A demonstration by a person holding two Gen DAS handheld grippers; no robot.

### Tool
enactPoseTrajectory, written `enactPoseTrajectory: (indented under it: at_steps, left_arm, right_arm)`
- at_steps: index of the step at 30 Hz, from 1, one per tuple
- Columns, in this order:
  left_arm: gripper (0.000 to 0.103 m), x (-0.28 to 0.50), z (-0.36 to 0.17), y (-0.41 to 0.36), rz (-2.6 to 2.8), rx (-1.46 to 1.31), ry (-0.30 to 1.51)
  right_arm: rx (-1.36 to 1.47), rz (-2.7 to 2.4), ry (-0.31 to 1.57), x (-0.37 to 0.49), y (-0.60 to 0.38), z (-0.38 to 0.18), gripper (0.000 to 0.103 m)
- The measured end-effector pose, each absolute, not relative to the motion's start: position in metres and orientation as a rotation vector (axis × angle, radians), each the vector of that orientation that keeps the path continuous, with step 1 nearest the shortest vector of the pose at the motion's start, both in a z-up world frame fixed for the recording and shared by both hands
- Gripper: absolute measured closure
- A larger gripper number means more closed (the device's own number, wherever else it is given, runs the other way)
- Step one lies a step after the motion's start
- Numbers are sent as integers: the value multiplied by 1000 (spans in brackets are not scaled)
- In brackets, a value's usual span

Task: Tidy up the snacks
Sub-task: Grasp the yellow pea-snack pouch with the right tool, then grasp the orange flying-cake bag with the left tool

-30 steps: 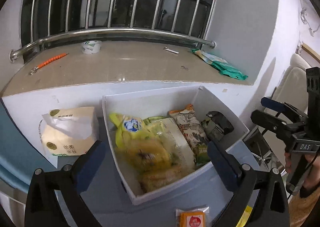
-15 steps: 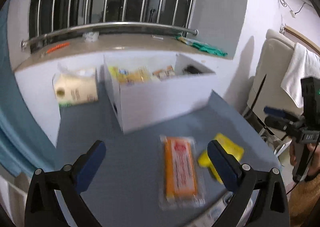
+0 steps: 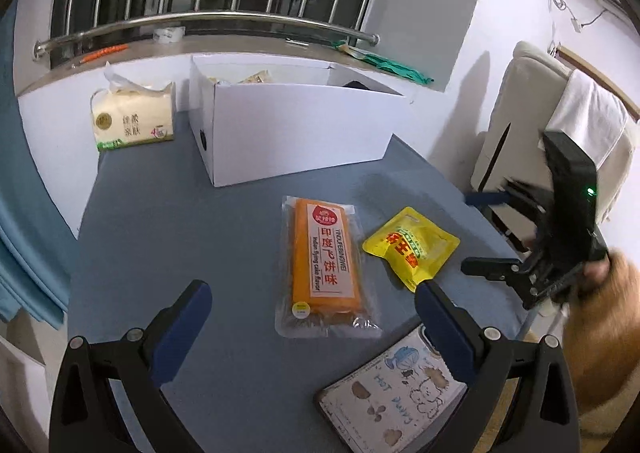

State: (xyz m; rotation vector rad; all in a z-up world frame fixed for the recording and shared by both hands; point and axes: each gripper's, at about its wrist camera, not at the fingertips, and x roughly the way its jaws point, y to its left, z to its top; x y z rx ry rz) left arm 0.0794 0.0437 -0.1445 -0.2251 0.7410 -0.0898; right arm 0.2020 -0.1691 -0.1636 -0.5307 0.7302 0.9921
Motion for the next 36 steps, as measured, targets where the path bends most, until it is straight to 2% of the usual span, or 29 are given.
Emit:
enactPoseTrajectory:
  at_steps: [7, 15, 21, 26, 27, 28, 29, 36]
  left_arm:
    - [0, 86, -151, 41, -106, -213, 769]
    - [0, 89, -158, 46, -108, -235, 798]
    - [0, 89, -165, 47, -103, -239, 814]
    - [0, 91, -172, 46, -91, -247, 837]
    - [0, 91, -173, 45, -94, -250, 838]
    - [0, 91, -172, 44, -95, -249, 838]
    - [0, 92, -172, 44, -95, -246, 837]
    - [0, 105, -170, 38, -104, -242, 854]
  right_arm:
    - [-968, 1252, 727, 218, -128, -178, 0]
    - [-1221, 1461, 738, 226, -80, -208, 0]
    - [-1118, 1534, 885, 253, -63, -216, 0]
    - [-1063, 1479, 921, 261, -61, -217, 2]
    - [-1040, 1453, 928, 263, -60, -215, 5]
    - [-1018, 1443, 924, 263, -62, -212, 24]
    - [-989, 1427, 908, 267, -62, -207, 60]
    - [-951, 1361, 801, 245, -80, -202, 67]
